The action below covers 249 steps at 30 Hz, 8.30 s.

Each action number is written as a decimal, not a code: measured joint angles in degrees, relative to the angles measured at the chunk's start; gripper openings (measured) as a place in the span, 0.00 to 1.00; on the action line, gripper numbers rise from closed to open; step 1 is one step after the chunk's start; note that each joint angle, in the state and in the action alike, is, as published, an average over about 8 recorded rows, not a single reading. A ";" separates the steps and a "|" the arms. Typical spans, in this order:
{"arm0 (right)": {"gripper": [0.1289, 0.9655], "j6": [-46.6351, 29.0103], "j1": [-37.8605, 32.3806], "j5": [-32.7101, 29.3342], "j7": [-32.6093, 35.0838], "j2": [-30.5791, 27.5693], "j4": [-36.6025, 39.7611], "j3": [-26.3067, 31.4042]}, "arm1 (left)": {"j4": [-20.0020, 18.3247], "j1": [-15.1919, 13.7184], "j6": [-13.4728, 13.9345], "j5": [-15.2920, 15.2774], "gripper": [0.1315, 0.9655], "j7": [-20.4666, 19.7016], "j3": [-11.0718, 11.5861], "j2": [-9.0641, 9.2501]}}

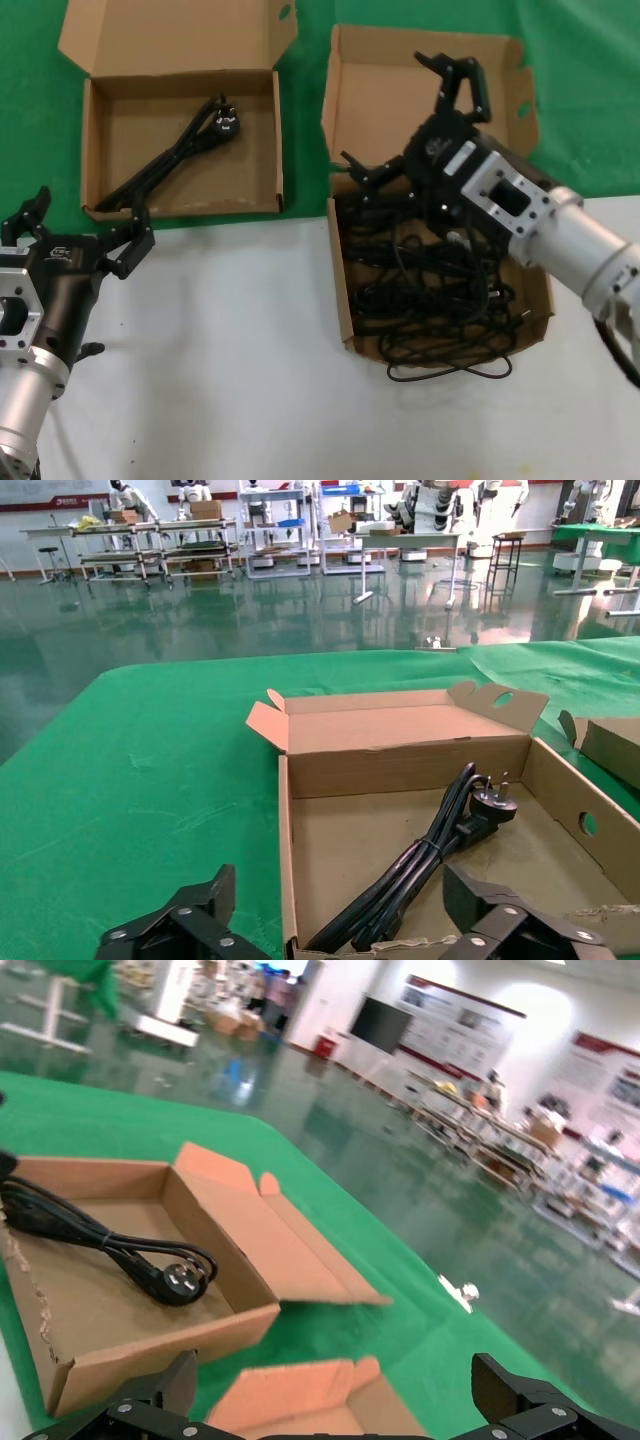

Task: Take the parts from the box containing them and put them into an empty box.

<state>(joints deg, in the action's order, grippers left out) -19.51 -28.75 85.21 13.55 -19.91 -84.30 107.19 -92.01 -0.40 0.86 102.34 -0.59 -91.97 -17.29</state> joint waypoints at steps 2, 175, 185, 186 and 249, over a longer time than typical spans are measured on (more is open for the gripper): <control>1.00 0.94 1.39 0.87 -0.65 0.13 -0.36 -0.75 | 0.02 0.02 -0.04 0.04 0.63 0.03 0.01 0.00; 1.00 18.32 26.99 16.83 -12.72 2.56 -6.92 -14.57 | 0.31 0.37 -0.81 0.75 1.00 0.55 0.28 0.09; 1.00 18.32 26.99 16.83 -12.72 2.56 -6.92 -14.57 | 0.31 0.37 -0.81 0.75 1.00 0.55 0.28 0.09; 1.00 18.32 26.99 16.83 -12.72 2.56 -6.92 -14.57 | 0.31 0.37 -0.81 0.75 1.00 0.55 0.28 0.09; 1.00 18.32 27.00 16.83 -12.72 2.56 -6.92 -14.57 | 0.31 0.37 -0.81 0.75 1.00 0.55 0.28 0.09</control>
<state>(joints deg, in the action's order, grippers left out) -1.19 -1.76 102.04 0.83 -17.36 -91.22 92.62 -91.69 -0.02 0.05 103.08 -0.04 -91.69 -17.19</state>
